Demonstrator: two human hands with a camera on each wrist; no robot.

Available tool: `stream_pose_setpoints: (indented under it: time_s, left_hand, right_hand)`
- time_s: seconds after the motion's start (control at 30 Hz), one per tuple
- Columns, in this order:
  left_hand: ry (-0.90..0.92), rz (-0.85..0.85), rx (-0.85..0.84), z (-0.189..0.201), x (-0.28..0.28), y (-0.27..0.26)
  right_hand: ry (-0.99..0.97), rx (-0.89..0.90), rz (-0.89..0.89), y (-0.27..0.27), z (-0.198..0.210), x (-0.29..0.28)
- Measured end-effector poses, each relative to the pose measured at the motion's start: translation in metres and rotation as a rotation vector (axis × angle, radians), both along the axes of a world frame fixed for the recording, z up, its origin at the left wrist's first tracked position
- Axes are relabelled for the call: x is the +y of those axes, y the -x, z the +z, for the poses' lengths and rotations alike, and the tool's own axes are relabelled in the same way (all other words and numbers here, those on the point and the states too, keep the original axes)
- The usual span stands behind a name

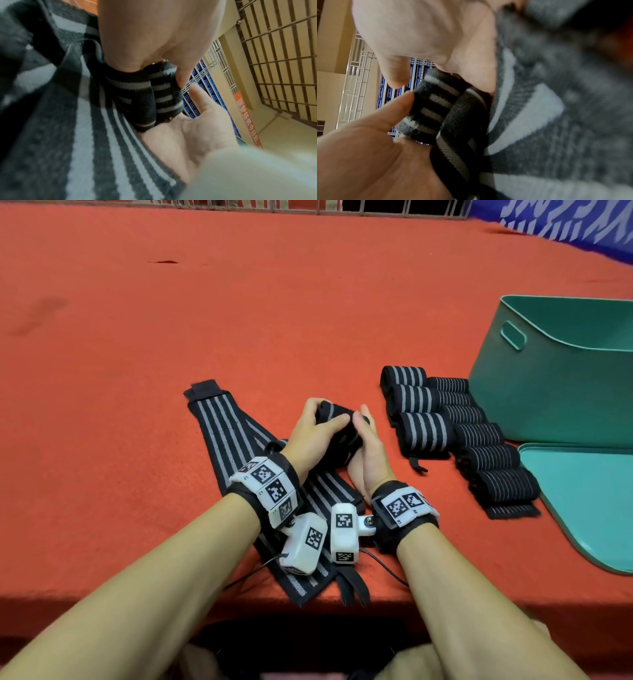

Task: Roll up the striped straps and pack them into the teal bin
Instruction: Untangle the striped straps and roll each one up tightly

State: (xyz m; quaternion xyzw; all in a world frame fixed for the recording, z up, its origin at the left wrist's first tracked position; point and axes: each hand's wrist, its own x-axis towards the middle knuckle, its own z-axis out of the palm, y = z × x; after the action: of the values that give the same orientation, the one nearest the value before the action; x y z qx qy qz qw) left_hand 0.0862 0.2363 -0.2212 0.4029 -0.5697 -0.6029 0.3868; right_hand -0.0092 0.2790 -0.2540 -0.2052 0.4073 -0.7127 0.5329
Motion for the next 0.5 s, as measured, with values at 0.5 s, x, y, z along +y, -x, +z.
stream_pose_setpoints:
  time_s: [0.5]
  left_hand:
    - [-0.057, -0.138, -0.080, 0.020, -0.020, -0.035]
  right_hand:
    - [0.057, 0.158, 0.119, 0.009, 0.004, 0.006]
